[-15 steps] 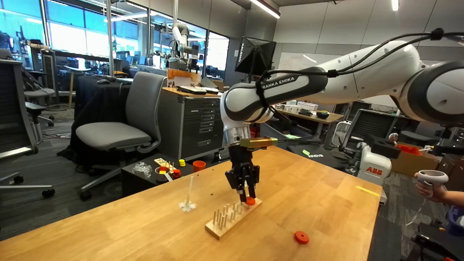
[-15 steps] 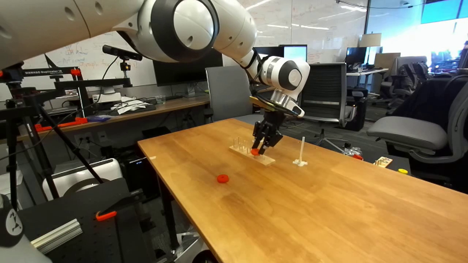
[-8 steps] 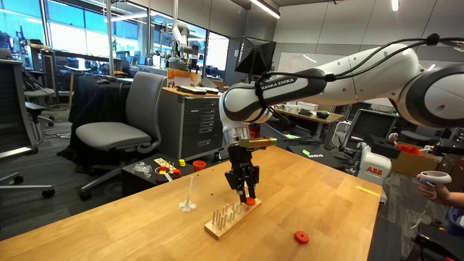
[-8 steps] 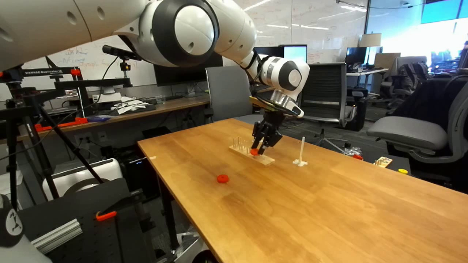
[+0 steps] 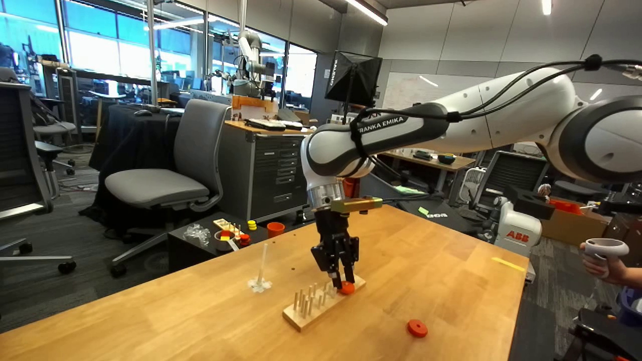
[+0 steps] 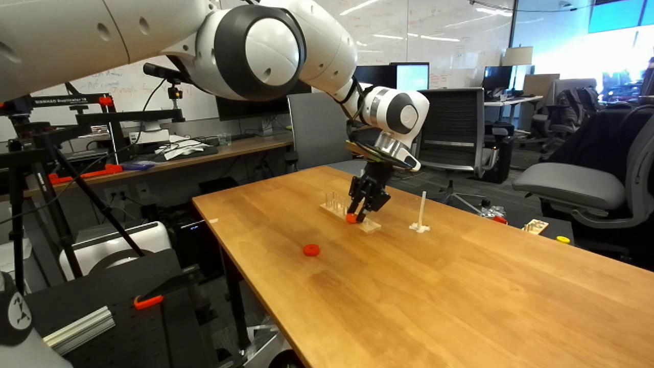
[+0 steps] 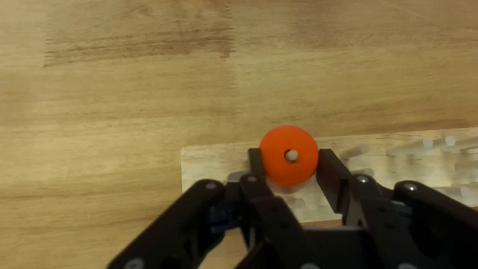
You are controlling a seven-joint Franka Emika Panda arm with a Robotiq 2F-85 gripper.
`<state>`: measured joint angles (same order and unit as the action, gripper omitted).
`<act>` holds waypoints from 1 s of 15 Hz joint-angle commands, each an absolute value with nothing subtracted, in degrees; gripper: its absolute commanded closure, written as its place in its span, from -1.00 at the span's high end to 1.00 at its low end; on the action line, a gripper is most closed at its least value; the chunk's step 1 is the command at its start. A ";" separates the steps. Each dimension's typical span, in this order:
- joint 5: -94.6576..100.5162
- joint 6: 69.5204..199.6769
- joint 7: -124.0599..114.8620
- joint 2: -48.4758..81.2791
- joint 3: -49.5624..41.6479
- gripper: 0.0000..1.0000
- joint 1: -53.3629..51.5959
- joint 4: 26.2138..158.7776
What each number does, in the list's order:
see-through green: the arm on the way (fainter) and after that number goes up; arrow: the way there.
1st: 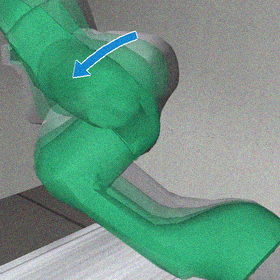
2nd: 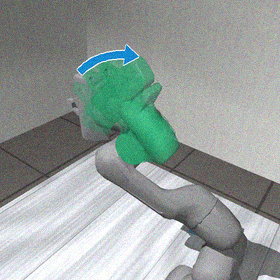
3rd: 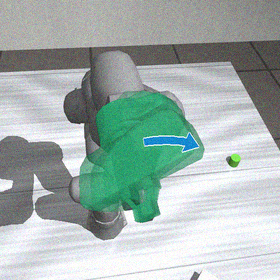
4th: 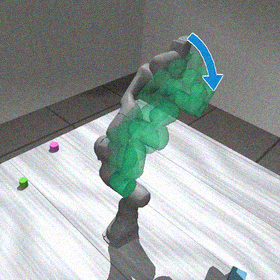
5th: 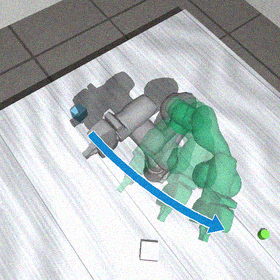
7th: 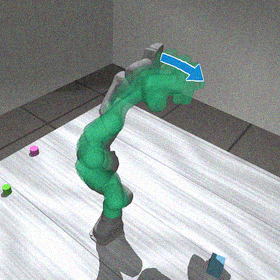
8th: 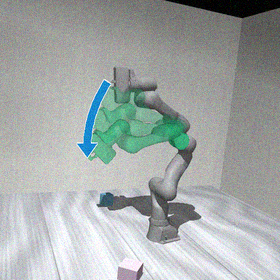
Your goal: Put the right orange object on the wooden board
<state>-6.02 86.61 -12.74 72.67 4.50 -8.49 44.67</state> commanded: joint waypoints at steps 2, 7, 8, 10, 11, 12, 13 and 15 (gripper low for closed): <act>-6.75 84.35 -14.55 74.89 4.80 0.09 -8.57 40.96; -6.70 84.77 -13.06 72.44 4.95 0.93 -7.59 43.59; -6.60 85.23 -12.28 71.49 4.98 0.90 -7.28 44.78; -6.30 86.60 -10.28 69.28 4.94 0.87 -6.54 47.37; -6.23 86.92 -9.35 68.43 4.92 0.87 -6.16 48.18; -6.17 87.79 -8.29 67.21 4.86 0.87 -5.71 49.45; -6.16 88.37 -7.39 66.25 4.83 0.87 -5.27 50.41; -6.17 89.33 -5.77 63.93 4.75 0.87 -4.35 52.80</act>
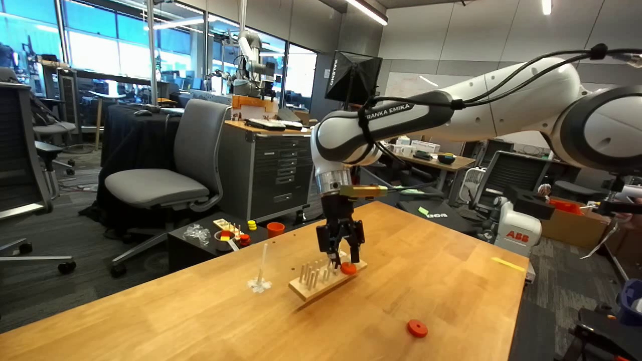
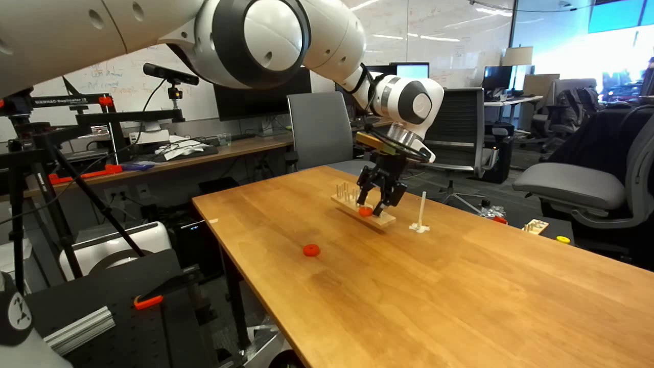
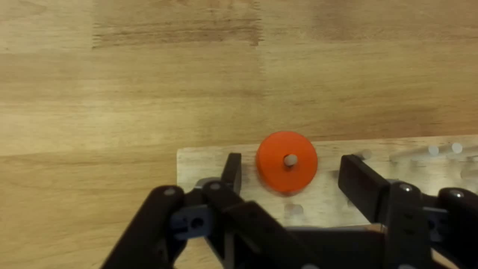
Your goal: Put the right orange object on the wooden board
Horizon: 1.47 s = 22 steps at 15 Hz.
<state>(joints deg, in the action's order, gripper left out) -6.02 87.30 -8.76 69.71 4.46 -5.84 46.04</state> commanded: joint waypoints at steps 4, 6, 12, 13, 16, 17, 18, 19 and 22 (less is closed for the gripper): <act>-5.74 91.49 -3.07 58.06 4.44 0.87 -2.89 60.08; -5.82 91.60 -2.14 56.15 4.41 0.87 -2.12 62.86; -6.04 86.13 -3.35 61.00 3.40 -0.41 -2.04 59.06; -6.06 85.27 -3.81 62.36 3.27 -0.56 -2.17 57.99; -6.14 82.62 -4.07 65.14 3.14 -1.00 -2.00 56.22; -6.14 82.19 -3.69 65.33 3.19 -1.00 -1.90 56.36; -6.11 82.24 -3.16 65.13 3.22 -1.00 -1.73 57.01; -6.00 82.28 -3.07 64.94 3.15 -1.00 -1.78 57.45; -5.62 83.77 -2.26 62.77 3.38 -0.99 -1.33 60.22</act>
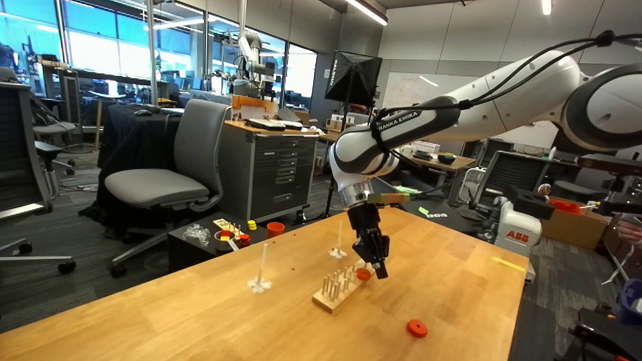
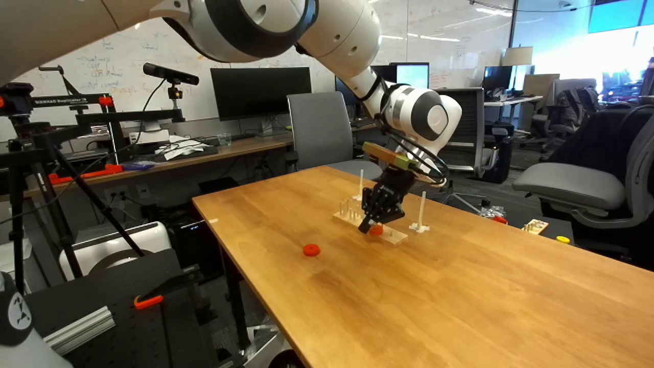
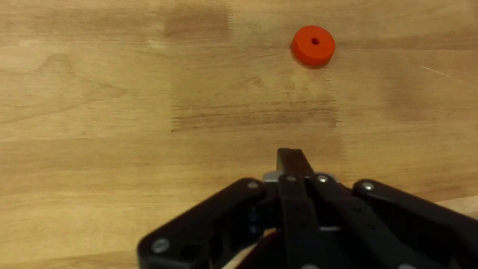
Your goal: Put the right orange object on the wooden board
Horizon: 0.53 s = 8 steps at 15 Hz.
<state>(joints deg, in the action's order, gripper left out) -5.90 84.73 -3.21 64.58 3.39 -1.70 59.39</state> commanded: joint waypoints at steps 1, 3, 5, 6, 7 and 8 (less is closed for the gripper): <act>-5.45 85.32 -1.78 61.40 3.31 -0.99 -1.24 61.98; -4.93 88.62 -0.46 58.43 3.24 -0.98 -1.08 65.64; -4.57 93.49 0.94 54.34 3.31 -0.98 -0.88 70.72; -4.43 95.92 1.49 52.45 3.34 -0.97 -0.81 73.08; -4.48 98.85 1.98 50.23 3.46 -0.98 -0.73 75.89; -4.67 101.27 2.40 48.36 3.59 -0.97 -0.67 78.02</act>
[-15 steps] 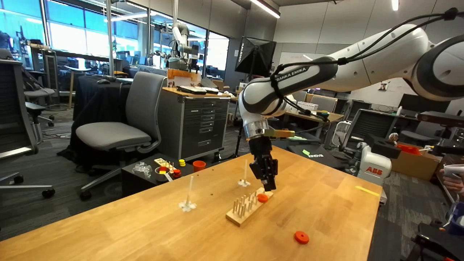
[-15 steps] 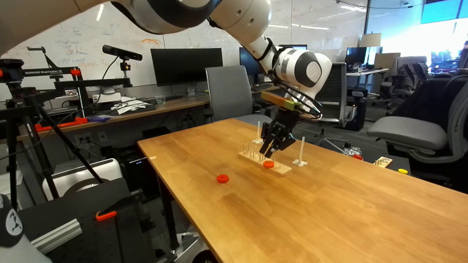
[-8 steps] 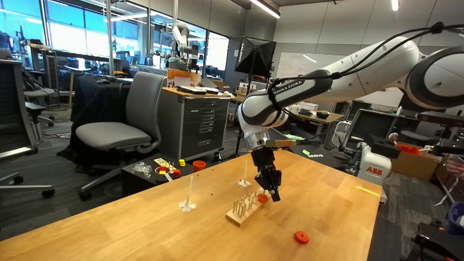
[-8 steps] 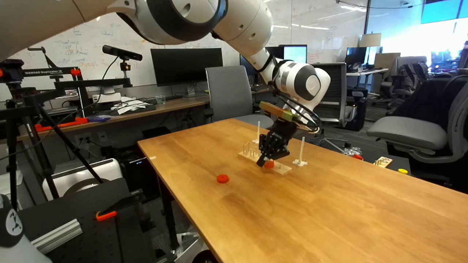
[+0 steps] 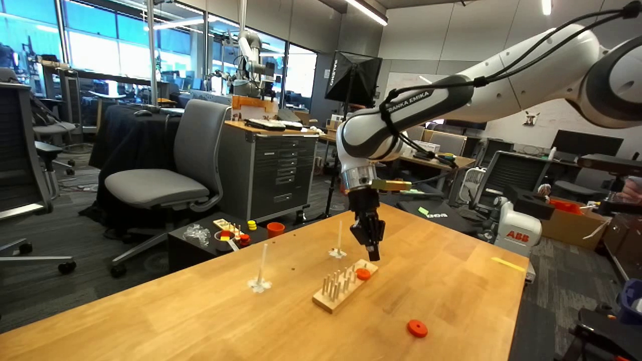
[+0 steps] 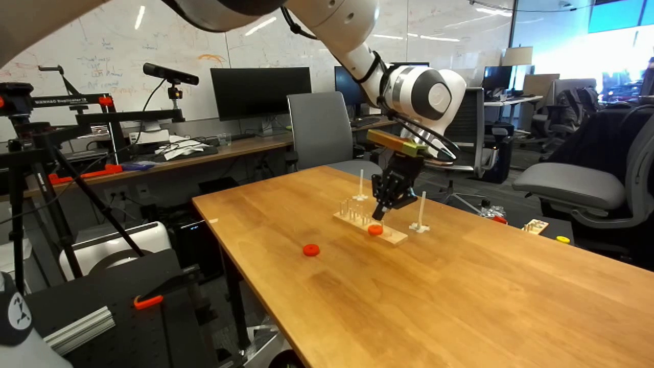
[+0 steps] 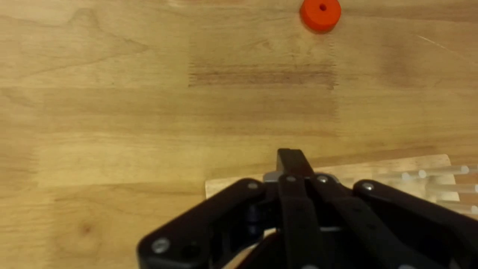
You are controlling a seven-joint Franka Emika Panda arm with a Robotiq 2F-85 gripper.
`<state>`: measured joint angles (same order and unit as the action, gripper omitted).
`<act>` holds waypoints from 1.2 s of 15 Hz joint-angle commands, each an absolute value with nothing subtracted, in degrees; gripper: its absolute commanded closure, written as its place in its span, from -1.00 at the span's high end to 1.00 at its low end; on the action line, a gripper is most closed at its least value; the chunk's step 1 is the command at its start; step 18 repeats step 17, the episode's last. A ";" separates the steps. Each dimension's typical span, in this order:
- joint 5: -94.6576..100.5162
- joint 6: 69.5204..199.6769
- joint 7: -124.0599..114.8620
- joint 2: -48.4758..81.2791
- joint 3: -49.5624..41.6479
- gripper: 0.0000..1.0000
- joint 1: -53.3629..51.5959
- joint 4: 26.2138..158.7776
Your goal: Put the right orange object on the wooden board
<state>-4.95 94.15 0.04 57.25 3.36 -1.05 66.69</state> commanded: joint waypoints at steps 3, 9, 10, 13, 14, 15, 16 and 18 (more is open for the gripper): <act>-5.37 108.67 3.48 42.92 3.86 -0.97 -0.78 84.66; -5.36 114.60 4.62 32.92 4.17 -0.40 -0.83 98.03; -5.16 114.44 4.52 31.94 4.08 -0.36 -0.97 99.29; -4.77 113.64 4.28 29.39 3.81 0.06 -1.16 102.45; -5.07 112.18 3.50 33.61 3.71 -0.30 -1.25 97.31; -5.07 112.18 3.50 32.74 3.70 -0.12 -1.26 98.46; -5.07 112.20 3.51 32.16 3.69 0.02 -1.27 99.23; -5.07 112.21 3.52 31.81 3.69 0.07 -1.27 99.68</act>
